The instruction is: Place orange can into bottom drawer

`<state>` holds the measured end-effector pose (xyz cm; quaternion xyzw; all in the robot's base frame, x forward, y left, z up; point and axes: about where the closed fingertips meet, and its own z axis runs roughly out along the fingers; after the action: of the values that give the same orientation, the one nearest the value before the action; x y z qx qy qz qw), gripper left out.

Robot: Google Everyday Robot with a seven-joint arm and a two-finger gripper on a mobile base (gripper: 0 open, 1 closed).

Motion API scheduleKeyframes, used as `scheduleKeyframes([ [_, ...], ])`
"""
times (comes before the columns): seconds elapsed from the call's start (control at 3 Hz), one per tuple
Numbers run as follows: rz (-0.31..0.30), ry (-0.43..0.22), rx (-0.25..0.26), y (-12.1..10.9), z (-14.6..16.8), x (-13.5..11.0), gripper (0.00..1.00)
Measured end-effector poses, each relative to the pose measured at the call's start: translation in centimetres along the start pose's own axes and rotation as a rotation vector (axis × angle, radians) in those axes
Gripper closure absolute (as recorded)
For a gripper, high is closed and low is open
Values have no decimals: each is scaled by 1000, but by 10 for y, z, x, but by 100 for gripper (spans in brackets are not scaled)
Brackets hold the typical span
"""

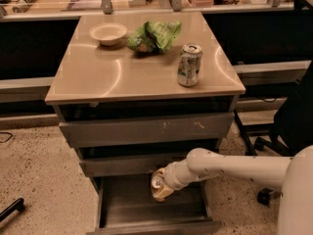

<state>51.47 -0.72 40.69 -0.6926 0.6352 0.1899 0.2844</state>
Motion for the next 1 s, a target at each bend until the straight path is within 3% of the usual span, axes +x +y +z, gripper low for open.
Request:
scheduleKeyframes([
  [0.33,-19,-2,2,3,18,26,100],
  [0.67,-42,-39,26,5,60,86,100],
  [1.0,-54,-69,39,2,93,126,100],
])
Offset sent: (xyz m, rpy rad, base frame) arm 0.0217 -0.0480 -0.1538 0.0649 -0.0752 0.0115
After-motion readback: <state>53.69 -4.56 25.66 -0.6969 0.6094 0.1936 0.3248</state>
